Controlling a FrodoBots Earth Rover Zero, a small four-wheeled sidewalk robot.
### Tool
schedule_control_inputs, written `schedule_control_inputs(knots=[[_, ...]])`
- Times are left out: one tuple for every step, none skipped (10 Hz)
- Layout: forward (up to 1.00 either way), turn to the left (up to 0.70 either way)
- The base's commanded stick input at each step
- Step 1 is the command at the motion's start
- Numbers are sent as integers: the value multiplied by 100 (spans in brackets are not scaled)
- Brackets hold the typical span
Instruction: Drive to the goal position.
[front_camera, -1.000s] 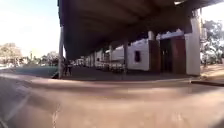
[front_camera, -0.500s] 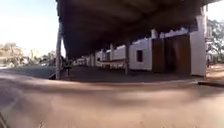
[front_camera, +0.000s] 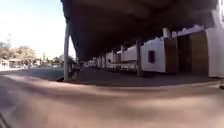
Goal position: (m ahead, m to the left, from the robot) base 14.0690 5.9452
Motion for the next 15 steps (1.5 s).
schedule_control_inputs(knots=[[70, 0], [70, 0], [70, 0], [70, 0], [70, 0], [70, 0], [70, 0], [70, 0], [70, 1], [70, 35], [70, 35], [70, 35], [70, 14], [70, 0], [70, 0]])
